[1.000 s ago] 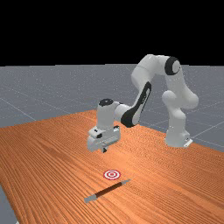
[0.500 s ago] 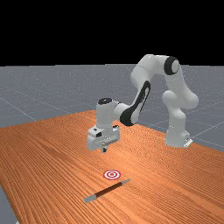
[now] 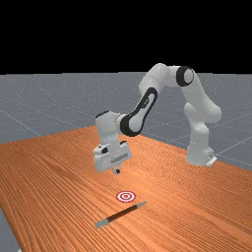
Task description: Pick up the pen and put it to the marker
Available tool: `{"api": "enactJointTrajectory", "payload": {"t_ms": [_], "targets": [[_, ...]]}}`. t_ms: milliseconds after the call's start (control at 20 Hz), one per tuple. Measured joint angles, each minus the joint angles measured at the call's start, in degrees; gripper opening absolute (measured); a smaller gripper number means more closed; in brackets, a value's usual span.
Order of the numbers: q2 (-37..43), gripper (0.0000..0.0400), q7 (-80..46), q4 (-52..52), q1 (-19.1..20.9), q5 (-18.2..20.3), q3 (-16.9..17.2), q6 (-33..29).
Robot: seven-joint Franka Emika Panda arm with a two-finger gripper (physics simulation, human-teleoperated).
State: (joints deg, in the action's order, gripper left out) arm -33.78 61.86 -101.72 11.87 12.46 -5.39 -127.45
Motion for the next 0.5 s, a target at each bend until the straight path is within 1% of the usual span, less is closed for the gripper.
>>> {"api": "enactJointTrajectory", "payload": {"t_ms": [50, 100, 150, 200, 250, 300, 350, 400, 450, 500], "targets": [[-1.5, 0.0, -0.2, 2.7, 0.2, 0.3, -0.4, 1.4], [-0.3, 0.0, -0.4, 1.8, -0.1, 0.3, 0.0, 1.3], [3.2, 0.0, -3.2, -0.9, -5.1, -10.8, 4.7, -2.0], [3.6, 0.0, -22.4, 0.2, -13.9, -25.6, 13.1, 2.5], [5.9, 0.0, -19.3, -0.3, -11.9, -22.3, 11.0, 1.9], [7.5, 0.0, -1.6, 0.1, -5.9, -13.3, 5.2, 2.6], [8.3, 0.0, -17.8, 0.6, -11.1, -21.9, 10.0, 4.6], [7.7, 0.0, -8.0, 2.9, -5.9, -9.6, 5.4, 5.3], [6.8, 0.0, -4.0, 4.2, -3.8, -4.9, 3.7, 7.4], [7.3, 0.0, -6.3, 3.5, -5.1, -8.7, 5.3, 5.7]]}}
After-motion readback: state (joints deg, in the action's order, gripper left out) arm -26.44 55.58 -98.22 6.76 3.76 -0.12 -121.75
